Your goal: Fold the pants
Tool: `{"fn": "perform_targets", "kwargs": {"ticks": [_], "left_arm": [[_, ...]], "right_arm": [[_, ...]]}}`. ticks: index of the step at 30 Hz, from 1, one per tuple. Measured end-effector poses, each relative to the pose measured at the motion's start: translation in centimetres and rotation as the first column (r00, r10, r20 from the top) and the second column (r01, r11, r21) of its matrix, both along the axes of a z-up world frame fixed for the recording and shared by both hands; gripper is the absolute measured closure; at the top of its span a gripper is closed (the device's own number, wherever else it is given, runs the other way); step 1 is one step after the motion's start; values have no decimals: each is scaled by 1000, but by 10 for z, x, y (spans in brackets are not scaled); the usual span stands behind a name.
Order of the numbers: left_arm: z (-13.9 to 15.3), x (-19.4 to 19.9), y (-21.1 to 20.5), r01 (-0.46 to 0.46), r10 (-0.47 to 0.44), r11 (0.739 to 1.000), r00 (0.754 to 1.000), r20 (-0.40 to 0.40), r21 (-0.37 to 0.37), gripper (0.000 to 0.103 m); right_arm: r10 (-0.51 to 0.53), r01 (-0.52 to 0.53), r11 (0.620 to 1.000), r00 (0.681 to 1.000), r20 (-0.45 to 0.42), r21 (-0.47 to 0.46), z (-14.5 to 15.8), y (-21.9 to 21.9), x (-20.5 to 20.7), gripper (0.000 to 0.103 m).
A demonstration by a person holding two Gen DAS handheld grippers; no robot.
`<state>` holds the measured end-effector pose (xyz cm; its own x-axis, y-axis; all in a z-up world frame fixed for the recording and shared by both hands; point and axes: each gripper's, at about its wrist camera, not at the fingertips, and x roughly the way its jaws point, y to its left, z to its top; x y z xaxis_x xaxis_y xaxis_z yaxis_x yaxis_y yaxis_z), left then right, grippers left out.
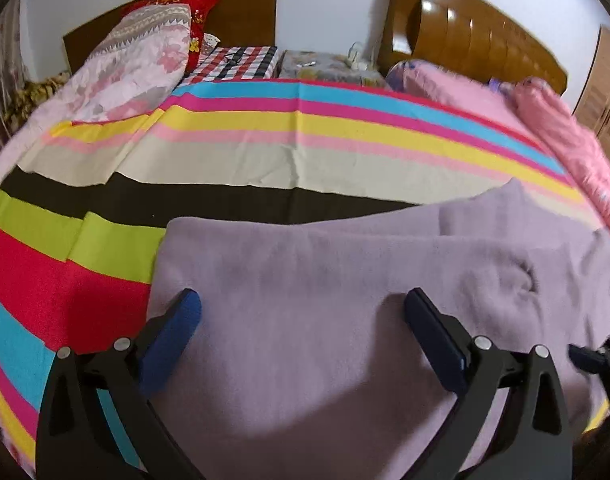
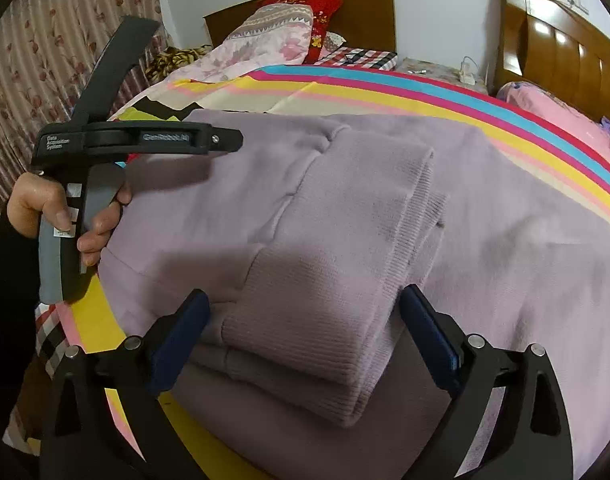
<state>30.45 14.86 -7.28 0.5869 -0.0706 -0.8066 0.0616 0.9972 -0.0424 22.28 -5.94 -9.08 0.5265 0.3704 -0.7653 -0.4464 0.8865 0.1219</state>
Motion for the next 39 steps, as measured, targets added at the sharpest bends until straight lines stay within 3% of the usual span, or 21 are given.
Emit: {"fn": "perform_targets", "kwargs": {"ticks": [2,6,9,12,14,18,20,23,25,29,31,35,39], "left_arm": [[-2,0,-6,-3,3,999,1000,-2,42,2],[1,-1,0,-18,18,999,1000,-1,38,1],[15,-15,-11,-75,70,992,996,56,102,2],[39,-46,-36,-36,30,999,989,143,38,2],[41,-61,-60,20,-27,999,987,158,46,2],[8,-69,-114,155,-164,971,986,33,179,1],[8,-73,-119,122,-138,971,988,64,206,2],[13,-68,-113,95,-97,984,995,3,152,2],[23,-75,-114,100,-106,986,994,33,131,2],[21,-81,-137,138,-147,976,988,40,166,2],[6,-79,-143,135,-141,977,990,23,164,1],[1,-72,-134,102,-102,993,995,-4,62,1],[1,-70,-134,117,-116,991,993,-10,65,1]], "right_arm": [[4,-4,1000,1000,1,10,0,-2,-1,11],[0,0,1000,1000,-11,28,1,-6,2,11],[-23,24,996,1000,-9,86,12,-23,-10,11],[-21,17,994,999,40,109,23,-40,-29,11],[-34,31,992,999,22,122,23,-56,-34,9],[-16,21,988,999,-33,152,9,-76,-34,10],[-16,19,983,1000,-21,183,16,-85,-41,10],[-62,50,966,997,41,254,32,-111,-60,9],[-118,84,948,989,94,307,42,-138,-74,9],[-316,233,879,938,142,416,47,-208,-98,9],[-444,351,809,891,97,472,39,-247,-109,9],[-584,500,669,811,-28,550,17,-307,-124,9],[-640,583,592,760,-115,557,3,-336,-120,9]]}}
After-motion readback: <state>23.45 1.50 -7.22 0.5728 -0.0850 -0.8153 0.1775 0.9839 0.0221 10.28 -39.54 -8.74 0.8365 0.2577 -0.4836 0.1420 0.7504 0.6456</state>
